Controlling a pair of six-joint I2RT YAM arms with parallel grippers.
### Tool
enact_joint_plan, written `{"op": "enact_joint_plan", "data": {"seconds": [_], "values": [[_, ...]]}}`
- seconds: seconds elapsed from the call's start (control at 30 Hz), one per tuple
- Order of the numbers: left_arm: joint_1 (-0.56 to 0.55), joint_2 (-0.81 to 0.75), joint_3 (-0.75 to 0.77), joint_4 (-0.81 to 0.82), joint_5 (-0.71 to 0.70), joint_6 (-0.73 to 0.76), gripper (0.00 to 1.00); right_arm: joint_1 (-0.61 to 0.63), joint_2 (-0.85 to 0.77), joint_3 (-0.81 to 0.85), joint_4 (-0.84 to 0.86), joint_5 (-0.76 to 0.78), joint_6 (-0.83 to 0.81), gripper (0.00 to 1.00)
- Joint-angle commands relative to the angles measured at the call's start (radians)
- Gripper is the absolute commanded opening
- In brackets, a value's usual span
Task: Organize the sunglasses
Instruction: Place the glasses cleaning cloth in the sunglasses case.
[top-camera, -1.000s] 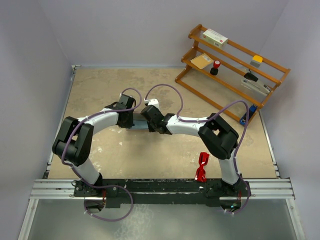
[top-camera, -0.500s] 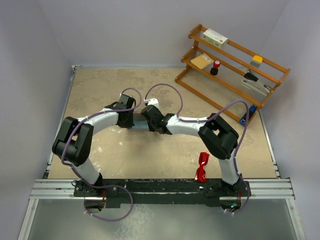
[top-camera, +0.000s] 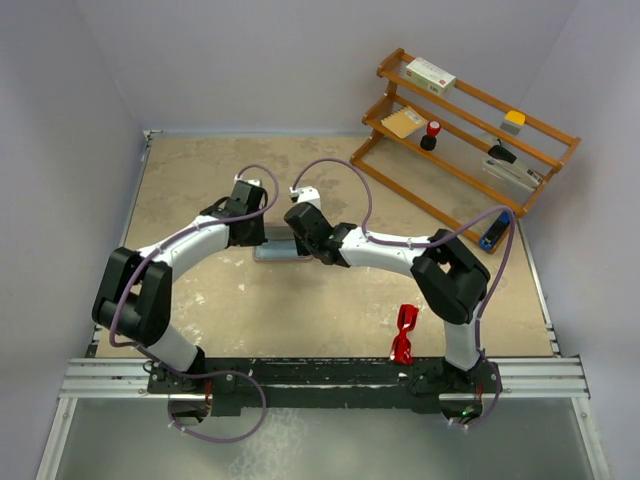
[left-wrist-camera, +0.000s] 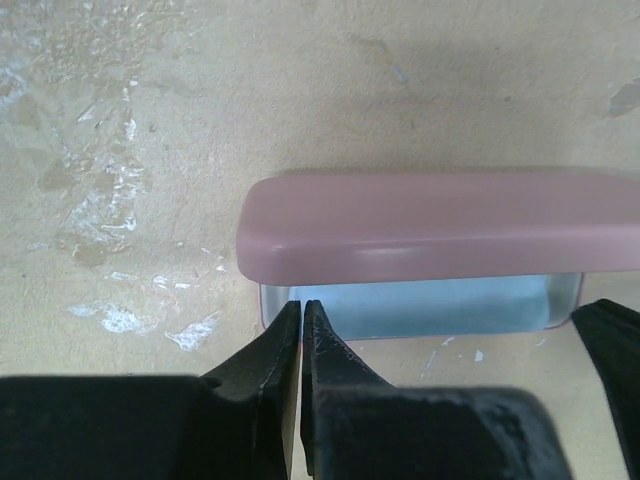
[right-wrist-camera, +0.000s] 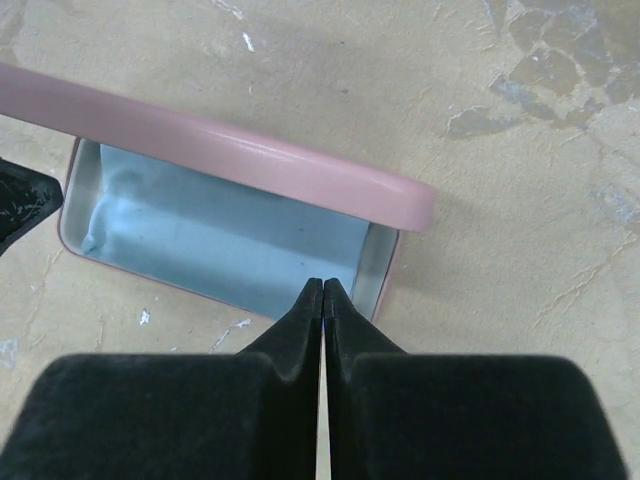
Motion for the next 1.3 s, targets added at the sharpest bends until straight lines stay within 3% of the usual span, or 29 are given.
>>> {"op": "enact_joint_plan", "data": {"seconds": [0.0, 0.47, 1.0, 1.27], "values": [[0.007, -0.037, 0.011, 0.052, 0.051, -0.023, 0.00, -0.003, -0.018, 0.011, 0.031, -0.060, 0.029, 0.00], [0.006, 0.006, -0.088, 0.150, 0.147, -0.083, 0.00, -0.003, 0.064, 0.022, 0.079, -0.194, 0.086, 0.00], [0.007, 0.072, -0.091, 0.069, 0.056, -0.089, 0.00, -0.003, 0.093, -0.037, 0.078, -0.180, 0.079, 0.00], [0.006, 0.031, -0.101, 0.079, 0.057, -0.091, 0.00, -0.002, 0.081, -0.052, 0.070, -0.130, 0.031, 0.00]]}}
